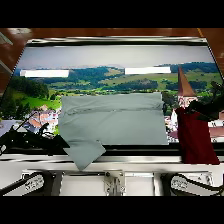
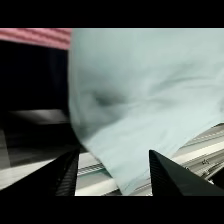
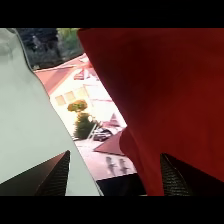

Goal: Fold the shirts.

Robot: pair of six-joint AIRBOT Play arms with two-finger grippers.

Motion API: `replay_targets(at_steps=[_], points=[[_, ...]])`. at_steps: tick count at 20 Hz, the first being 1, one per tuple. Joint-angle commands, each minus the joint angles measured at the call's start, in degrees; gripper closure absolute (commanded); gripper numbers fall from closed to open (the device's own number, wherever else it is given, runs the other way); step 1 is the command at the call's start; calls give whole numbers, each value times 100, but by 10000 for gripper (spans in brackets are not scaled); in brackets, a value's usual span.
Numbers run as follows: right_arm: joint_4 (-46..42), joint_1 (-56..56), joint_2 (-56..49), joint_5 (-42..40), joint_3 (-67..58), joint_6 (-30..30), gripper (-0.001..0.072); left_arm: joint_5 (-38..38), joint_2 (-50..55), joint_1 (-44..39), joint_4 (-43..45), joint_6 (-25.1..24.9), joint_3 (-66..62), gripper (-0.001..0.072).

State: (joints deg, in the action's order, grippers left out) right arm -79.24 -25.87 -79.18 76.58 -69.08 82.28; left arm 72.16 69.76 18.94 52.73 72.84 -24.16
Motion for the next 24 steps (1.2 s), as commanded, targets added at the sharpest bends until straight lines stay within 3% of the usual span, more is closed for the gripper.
replay_targets(at_steps=[1,5,6,7,11,14,24], points=[[-35,-2,-111,15,7,13,35,-225,33,-282,-223,98,44,223],[-28,-4,-264,214,66,-9,35,-570,35,-680,-227,140,157,311],[-28,-2,-323,376,109,-55,35,-573,35,-726,-225,138,201,392],[-4,-4,-387,555,203,-162,35,-564,35,-730,-225,136,243,404],[308,-4,-452,852,1082,-581,35,-433,28,-710,-219,-42,271,655],[986,-2,-452,570,1674,-909,34,-286,13,-706,-166,-267,201,670],[1115,0,-452,-11,2245,-898,36,-249,-341,-706,-157,-297,39,670]])
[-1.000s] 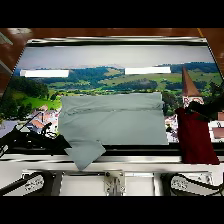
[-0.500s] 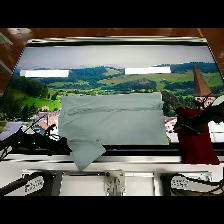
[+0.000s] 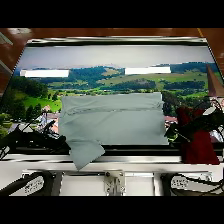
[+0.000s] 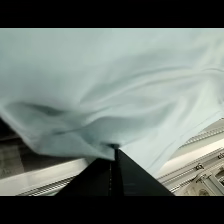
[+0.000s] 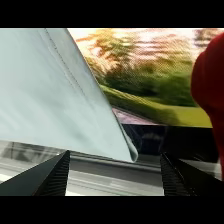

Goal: Fold the shirts.

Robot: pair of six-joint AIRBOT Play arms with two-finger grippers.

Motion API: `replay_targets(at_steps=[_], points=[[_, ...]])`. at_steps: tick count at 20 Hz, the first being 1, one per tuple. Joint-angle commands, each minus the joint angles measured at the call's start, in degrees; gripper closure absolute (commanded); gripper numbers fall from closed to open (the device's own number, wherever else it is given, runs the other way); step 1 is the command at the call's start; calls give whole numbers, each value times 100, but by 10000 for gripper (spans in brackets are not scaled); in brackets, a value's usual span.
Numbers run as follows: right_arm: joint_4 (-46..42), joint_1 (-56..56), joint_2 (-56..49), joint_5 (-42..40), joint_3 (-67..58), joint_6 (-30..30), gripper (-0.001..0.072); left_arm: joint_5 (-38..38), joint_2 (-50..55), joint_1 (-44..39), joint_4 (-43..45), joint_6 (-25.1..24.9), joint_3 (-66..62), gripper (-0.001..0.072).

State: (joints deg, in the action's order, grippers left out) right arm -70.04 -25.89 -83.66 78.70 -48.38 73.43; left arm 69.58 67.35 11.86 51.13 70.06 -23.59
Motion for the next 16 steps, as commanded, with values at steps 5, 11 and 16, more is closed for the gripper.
replay_targets(at_steps=[5,11,16], points=[[420,4,-4,-748,774,-24,111,9,-354,2,-2,4,-17,670],[826,4,20,-1084,866,-466,647,13,-595,2,0,-2,-116,670],[1576,7,280,-1167,229,-817,649,118,-553,2,4,4,-1349,671]])
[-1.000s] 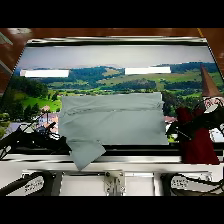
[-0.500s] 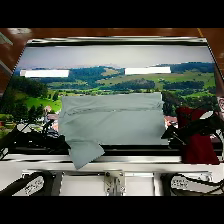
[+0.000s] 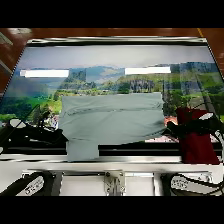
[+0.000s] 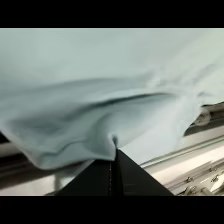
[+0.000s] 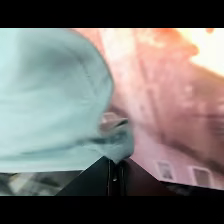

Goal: Fold the shirts.

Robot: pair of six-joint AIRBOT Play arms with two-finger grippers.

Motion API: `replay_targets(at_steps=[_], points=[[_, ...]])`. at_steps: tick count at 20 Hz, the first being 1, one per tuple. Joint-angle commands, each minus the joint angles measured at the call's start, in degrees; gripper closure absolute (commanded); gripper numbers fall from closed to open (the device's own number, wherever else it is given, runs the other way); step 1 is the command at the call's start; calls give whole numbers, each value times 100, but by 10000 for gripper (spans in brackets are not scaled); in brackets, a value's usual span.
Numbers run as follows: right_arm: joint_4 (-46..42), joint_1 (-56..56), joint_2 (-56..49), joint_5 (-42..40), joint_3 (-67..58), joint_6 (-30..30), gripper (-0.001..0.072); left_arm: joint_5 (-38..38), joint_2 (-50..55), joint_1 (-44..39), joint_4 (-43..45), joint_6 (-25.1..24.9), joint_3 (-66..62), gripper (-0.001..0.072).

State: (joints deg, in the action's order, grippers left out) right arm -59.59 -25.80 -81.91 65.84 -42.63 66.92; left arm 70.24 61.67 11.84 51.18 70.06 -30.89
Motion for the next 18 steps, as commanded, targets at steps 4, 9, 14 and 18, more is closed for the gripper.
replay_targets(at_steps=[4,9,14,18], points=[[219,581,20,-514,-1213,232,650,33,748,-7,-7,122,-1794,671],[-688,1390,-769,-977,-2627,1110,650,35,2208,-7,-72,221,-3077,671],[-675,1410,-1390,-1062,-3178,1290,649,138,3327,-24,-98,420,-4430,670],[-197,1412,-1609,-1451,-3180,1285,648,273,3908,-94,-138,417,-4924,670]])
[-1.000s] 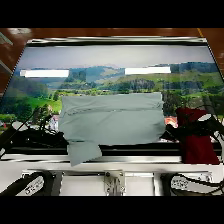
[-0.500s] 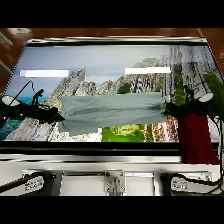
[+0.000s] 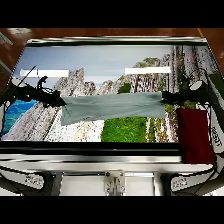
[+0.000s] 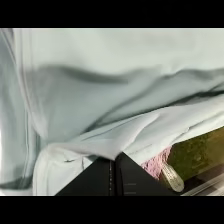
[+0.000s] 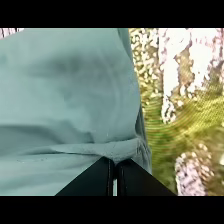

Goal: Fold the shirts.

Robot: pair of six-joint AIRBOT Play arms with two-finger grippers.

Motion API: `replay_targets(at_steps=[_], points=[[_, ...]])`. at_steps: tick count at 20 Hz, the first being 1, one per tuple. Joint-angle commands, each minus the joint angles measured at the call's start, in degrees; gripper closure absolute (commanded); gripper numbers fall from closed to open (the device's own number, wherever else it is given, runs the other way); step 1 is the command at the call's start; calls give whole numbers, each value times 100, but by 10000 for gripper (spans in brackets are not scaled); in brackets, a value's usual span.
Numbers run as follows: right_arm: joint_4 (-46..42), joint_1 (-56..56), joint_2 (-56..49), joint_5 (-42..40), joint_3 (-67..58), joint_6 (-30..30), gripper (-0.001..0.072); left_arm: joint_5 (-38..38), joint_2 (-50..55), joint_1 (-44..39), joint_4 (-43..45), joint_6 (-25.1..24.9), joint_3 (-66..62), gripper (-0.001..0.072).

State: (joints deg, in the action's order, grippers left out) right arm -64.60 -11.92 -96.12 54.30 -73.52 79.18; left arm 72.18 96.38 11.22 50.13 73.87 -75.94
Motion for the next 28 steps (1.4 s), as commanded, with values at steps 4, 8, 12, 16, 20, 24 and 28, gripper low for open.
replay_targets(at_steps=[4,8,12,16,20,24,28], points=[[734,24,-260,-702,-92,46,638,-61,573,-28,-90,35,-516,670],[745,24,-389,-568,-92,33,623,-122,636,-28,-87,37,-516,668],[931,13,-382,-492,-94,-39,208,-81,662,-17,-90,251,-575,327],[717,-229,66,-229,-94,-275,18,426,649,188,-87,282,-1056,212],[1154,-800,-120,138,-92,4,17,660,549,350,-90,490,-1180,213],[1523,-629,-525,146,-92,-203,18,929,507,264,-90,485,-1180,213],[1622,-260,-804,-122,-92,-181,22,949,492,74,-96,481,-1182,214]])
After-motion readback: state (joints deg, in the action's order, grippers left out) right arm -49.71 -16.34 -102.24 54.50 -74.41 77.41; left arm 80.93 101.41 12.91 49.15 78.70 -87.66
